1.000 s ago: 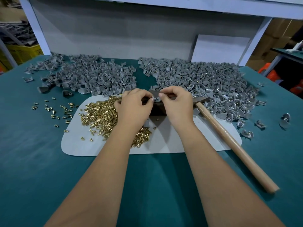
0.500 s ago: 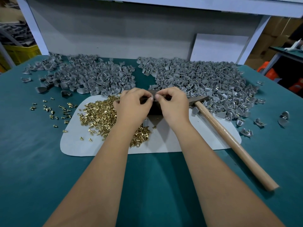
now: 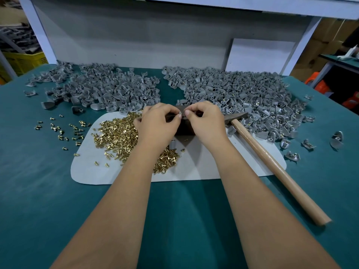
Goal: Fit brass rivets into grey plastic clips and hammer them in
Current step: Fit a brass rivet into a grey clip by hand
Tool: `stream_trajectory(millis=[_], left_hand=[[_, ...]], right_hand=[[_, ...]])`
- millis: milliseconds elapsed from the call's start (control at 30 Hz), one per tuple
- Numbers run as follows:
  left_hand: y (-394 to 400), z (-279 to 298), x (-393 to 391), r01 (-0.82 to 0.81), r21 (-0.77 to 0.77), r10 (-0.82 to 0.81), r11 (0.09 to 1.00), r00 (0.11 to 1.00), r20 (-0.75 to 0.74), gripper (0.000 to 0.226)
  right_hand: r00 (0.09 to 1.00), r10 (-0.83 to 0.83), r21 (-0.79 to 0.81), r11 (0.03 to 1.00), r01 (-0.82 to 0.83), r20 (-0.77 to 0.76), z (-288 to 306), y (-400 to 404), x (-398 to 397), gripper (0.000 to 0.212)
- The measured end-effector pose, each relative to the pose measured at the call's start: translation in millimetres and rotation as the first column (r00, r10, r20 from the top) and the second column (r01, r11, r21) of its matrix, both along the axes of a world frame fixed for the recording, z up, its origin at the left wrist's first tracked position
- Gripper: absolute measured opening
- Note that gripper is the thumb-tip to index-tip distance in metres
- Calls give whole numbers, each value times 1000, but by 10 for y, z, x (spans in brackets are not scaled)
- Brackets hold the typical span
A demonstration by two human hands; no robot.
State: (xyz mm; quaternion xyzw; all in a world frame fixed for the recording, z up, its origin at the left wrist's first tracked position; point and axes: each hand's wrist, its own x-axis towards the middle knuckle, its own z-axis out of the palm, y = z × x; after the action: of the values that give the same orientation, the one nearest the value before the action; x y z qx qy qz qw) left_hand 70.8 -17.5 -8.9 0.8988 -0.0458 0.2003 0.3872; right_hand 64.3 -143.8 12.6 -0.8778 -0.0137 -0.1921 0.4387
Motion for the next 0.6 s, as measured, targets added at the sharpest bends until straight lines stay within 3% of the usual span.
stream_trajectory(millis=[467, 600], left_hand=[[-5, -8, 1, 1, -7, -1, 1000, 1000, -3, 5], [-8, -1, 6, -4, -5, 4, 1000, 1000, -6, 6]], right_hand=[[1000, -10, -42, 999, 11, 21, -16, -15, 41, 10], [993, -50, -165, 984, 68, 107, -47, 5, 45, 10]])
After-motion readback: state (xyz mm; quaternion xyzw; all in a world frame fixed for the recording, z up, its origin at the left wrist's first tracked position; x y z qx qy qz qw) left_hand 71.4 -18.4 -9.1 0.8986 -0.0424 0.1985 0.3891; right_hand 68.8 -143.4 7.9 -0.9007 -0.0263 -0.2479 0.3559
